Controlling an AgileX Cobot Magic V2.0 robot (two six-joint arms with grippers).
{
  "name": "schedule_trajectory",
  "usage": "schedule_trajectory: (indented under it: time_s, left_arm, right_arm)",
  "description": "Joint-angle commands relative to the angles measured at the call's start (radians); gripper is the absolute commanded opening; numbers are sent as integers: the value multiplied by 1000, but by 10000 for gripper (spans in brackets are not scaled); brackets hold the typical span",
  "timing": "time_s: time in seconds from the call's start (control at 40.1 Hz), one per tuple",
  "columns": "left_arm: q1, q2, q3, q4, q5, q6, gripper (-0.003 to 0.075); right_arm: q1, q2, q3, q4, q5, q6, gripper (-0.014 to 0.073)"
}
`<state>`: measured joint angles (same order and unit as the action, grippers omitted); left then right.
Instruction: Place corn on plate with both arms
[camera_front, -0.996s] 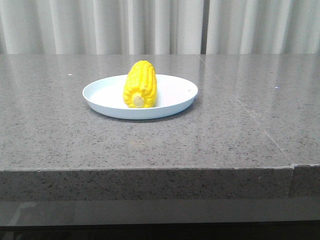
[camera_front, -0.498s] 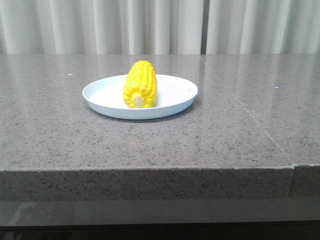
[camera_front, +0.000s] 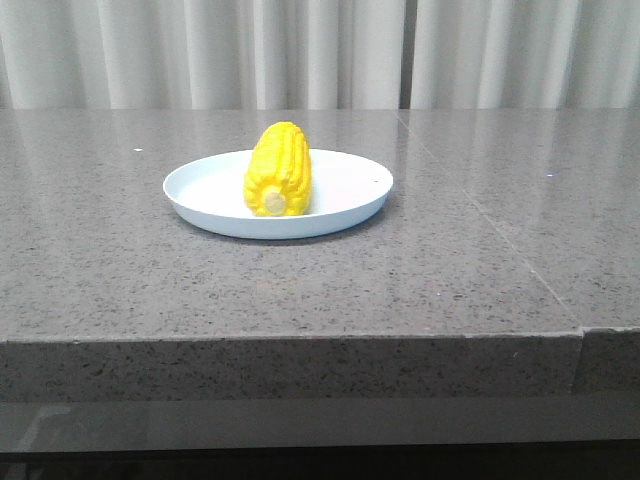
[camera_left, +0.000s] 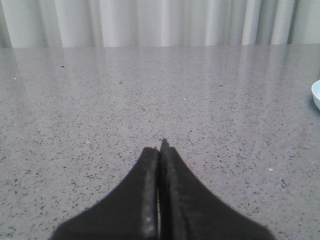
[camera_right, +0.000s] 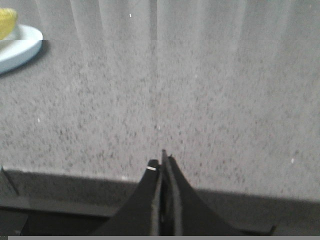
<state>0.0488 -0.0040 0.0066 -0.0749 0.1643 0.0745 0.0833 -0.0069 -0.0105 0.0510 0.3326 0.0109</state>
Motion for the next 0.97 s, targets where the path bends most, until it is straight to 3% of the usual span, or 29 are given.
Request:
schedule_trajectory:
  time_s: [0.0, 0.947]
  left_arm:
    - [3, -18, 2, -3, -92, 0, -20]
    - [3, -18, 2, -3, -92, 0, -20]
  right_arm:
    - [-23, -15, 4, 19, -108, -20, -67]
    - [-40, -15, 22, 21, -112, -20, -67]
